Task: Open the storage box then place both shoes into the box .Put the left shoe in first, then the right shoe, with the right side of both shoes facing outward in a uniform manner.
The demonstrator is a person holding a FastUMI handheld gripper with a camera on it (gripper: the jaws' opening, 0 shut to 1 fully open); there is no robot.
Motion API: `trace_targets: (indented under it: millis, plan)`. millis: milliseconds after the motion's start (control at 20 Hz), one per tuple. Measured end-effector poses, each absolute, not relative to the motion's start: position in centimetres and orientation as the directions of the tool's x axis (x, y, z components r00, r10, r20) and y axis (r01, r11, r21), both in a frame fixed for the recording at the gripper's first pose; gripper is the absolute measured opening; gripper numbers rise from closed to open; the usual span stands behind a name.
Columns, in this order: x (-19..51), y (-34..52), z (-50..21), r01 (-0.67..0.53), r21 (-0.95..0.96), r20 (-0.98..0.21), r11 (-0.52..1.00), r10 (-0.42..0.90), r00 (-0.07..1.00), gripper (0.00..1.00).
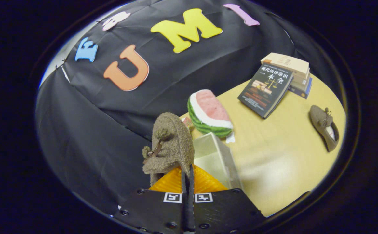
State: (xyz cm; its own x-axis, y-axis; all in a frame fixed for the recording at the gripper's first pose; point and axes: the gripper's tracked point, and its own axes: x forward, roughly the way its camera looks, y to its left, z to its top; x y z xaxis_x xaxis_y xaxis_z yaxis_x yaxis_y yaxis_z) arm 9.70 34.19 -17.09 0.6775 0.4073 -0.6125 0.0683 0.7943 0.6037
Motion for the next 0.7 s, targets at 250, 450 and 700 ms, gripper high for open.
trace_targets:
  millis: [250,450,700]
  plan:
    - [9.1,39.1,-22.0,0.080,0.582,-0.670,0.809,0.421,0.612,0.00]
    - [9.1,40.2,-25.1,0.097,0.560,-0.703,0.823,0.410,0.581,0.00]
    - [9.4,41.0,-27.5,0.102,0.538,-0.736,0.837,0.407,0.541,0.00]
